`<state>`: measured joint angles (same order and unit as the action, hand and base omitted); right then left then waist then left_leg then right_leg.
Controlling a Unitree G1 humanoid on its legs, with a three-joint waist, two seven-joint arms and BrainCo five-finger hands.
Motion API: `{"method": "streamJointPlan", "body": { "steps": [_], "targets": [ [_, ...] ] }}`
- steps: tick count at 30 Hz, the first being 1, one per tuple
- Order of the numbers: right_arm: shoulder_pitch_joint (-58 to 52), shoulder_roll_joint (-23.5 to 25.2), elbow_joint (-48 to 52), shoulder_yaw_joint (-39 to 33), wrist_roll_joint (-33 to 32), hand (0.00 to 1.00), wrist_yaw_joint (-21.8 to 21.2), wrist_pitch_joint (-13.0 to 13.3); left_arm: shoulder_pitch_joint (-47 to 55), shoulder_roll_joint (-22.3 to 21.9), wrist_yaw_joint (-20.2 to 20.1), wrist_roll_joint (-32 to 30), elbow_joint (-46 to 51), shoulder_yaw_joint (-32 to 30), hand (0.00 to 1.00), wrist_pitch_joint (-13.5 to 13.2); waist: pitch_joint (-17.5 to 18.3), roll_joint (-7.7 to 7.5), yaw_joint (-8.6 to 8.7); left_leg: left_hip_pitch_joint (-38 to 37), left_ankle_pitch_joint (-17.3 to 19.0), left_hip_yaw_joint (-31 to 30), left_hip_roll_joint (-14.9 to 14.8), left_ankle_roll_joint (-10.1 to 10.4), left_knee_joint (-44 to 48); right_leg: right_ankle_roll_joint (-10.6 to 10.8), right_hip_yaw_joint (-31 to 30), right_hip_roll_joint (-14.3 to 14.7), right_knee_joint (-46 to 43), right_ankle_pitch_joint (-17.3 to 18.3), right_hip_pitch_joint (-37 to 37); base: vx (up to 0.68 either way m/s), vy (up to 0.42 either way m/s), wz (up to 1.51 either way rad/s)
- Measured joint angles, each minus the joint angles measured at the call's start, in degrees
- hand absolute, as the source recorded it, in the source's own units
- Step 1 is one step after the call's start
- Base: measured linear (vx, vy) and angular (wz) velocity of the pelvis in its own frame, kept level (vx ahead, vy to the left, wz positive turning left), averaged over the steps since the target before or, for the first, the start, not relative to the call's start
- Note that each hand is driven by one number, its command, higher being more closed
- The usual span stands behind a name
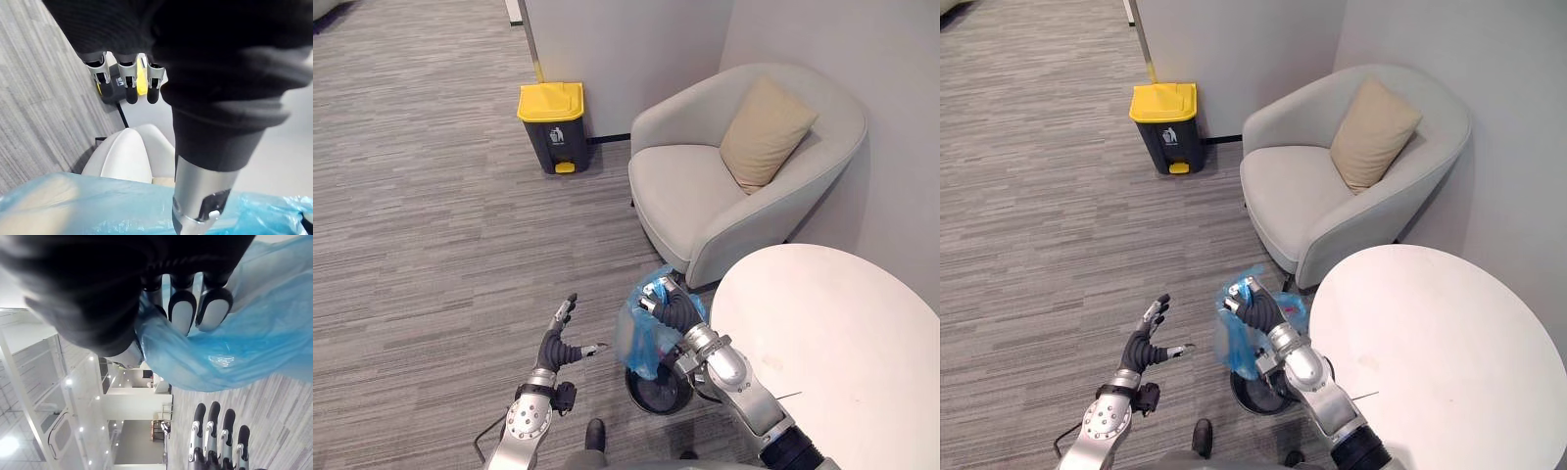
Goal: Gather rubbish on tea table into small bin, then transfer packed bag to large trash can.
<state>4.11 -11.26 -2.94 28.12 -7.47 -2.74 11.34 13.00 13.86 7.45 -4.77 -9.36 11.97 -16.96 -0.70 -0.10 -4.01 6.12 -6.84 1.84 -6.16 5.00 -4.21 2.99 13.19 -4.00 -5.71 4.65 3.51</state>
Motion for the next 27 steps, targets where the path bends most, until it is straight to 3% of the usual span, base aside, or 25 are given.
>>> {"method": "streamJointPlan", "body": {
  "steps": [14,19,27],
  "targets": [
    [5.8,0.8,0.0,4.5,-3.4,1.0,0.1,0.0,-5.1,-0.3,0.3,-5.6,-0.1,6.7,0.0,0.3,1.1,-0.17,0.09,-0.9,-0.1,0.7,0.0,-0.1,-0.4,0.0,-0.9,0.1,0.0,0.0,-0.2,0.0,0.0,-0.02],
    [8.9,1.9,0.0,7.1,-6.2,1.0,-0.3,0.0,-5.4,-1.0,2.2,-10.0,-0.7,6.6,0.0,0.9,1.4,-0.53,0.15,-1.3,-0.5,0.6,-0.1,-0.1,-1.0,-0.1,-0.9,0.2,0.0,-0.1,-0.3,0.0,0.0,0.0],
    [9.9,3.6,1.7,9.5,-12.9,1.0,-1.1,0.0,-6.3,-2.2,5.9,-11.8,-2.6,6.3,0.0,1.8,3.0,-0.87,0.02,-1.6,-0.5,0.6,-0.1,-0.1,-1.1,-0.2,-0.9,0.2,0.1,-0.1,-0.7,0.0,0.0,0.0]
  ]
}}
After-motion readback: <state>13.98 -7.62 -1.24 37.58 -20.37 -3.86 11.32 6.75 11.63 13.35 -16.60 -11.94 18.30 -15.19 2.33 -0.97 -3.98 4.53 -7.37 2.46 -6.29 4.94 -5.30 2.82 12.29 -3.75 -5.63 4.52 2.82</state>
